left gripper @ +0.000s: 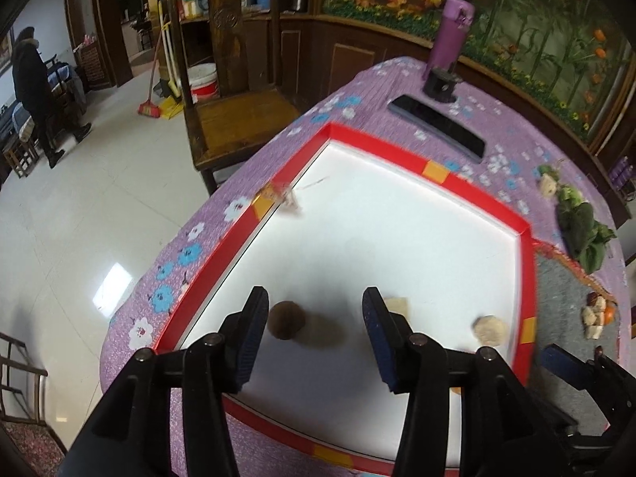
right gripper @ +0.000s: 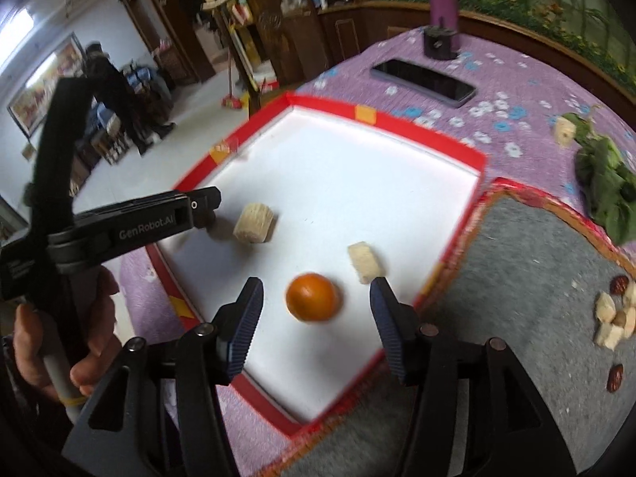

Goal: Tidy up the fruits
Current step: 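Return to the mat and grasp a red date with the right tool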

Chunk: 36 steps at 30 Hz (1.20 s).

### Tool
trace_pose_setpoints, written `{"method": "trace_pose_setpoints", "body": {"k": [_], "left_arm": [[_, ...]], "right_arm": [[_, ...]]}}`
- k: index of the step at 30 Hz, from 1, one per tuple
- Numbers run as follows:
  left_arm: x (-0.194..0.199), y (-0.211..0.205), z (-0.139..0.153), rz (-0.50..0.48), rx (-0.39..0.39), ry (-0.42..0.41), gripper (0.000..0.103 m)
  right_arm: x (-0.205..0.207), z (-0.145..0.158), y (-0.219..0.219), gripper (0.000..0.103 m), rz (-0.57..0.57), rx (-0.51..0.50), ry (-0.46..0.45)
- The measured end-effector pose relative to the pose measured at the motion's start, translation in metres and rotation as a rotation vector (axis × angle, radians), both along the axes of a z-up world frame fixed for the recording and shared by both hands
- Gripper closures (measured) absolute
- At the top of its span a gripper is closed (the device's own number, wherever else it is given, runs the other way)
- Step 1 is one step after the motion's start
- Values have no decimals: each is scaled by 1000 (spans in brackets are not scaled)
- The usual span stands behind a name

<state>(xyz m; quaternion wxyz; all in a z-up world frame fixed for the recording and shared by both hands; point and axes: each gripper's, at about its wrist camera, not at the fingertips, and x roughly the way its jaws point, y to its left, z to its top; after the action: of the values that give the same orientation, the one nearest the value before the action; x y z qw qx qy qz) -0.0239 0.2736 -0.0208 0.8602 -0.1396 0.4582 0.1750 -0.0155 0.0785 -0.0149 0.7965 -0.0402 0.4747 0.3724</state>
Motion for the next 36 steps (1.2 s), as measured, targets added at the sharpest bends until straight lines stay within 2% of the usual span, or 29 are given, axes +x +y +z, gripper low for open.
{"method": "trace_pose_setpoints", "body": {"k": [5,7,11,13,17,21,25,32,36], "left_arm": [[7,-28,14,-68,9,-30,53],[13,-49,17,-118,12,-36,53],[28,-103,19,-247,5,-43,53],[38,-136,18,-327,8,-34,53],[57,-205,7,-494,-42,4,53],[74,-256,-6,-604,-53,40,52],[86,-289,-16,-666,-49,64,54],[98,-308,-35,-672,-65,105,55],[100,-314,-34,-681,-90,89,54]], "right_arm": [[-10,14,-58,46,-105,41,-66],[-8,11,-89,55,-174,41,-57],[-2,-5,-168,56,-358,5,-25],[2,-13,-199,56,-428,-14,-2],[12,-23,-250,56,-524,-59,25],[19,-29,-264,56,-499,-95,22],[28,-37,-266,56,-463,-110,22],[45,-47,-262,56,-382,-100,39],[52,-54,-260,56,-344,-98,60]]}}
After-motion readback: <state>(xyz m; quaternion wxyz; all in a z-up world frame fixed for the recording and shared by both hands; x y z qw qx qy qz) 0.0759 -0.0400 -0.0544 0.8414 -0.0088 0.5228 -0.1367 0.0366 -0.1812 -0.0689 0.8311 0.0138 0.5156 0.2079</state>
